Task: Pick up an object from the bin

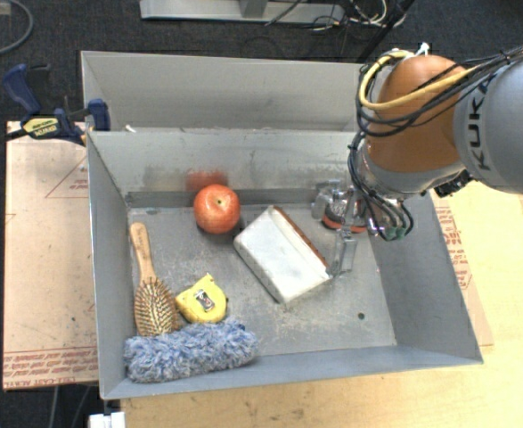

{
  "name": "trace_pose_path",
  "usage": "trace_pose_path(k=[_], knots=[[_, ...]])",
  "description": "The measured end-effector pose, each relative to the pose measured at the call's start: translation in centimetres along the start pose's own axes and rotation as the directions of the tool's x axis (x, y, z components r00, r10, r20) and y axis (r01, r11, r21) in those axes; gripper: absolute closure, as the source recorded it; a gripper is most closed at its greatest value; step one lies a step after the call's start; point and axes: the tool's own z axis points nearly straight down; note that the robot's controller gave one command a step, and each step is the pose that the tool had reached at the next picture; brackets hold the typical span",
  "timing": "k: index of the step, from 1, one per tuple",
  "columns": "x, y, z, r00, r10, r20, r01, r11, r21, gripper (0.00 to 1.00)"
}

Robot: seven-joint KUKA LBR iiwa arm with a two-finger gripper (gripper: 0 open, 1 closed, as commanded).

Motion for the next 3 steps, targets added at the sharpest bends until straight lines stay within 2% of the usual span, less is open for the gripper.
trace_pose_path(k=[1,2,3], knots=[[-0.2,0.0,-0.5,1.000,0.000,0.007,0.000,1.000,0.000,0.00],[-0.8,0.6,2.7,0.999,-0.048,0.015,0.048,0.999,0.002,0.00],[2.7,-0.2,7.3,0.986,-0.168,0.011,0.168,0.986,0.000,0.00]])
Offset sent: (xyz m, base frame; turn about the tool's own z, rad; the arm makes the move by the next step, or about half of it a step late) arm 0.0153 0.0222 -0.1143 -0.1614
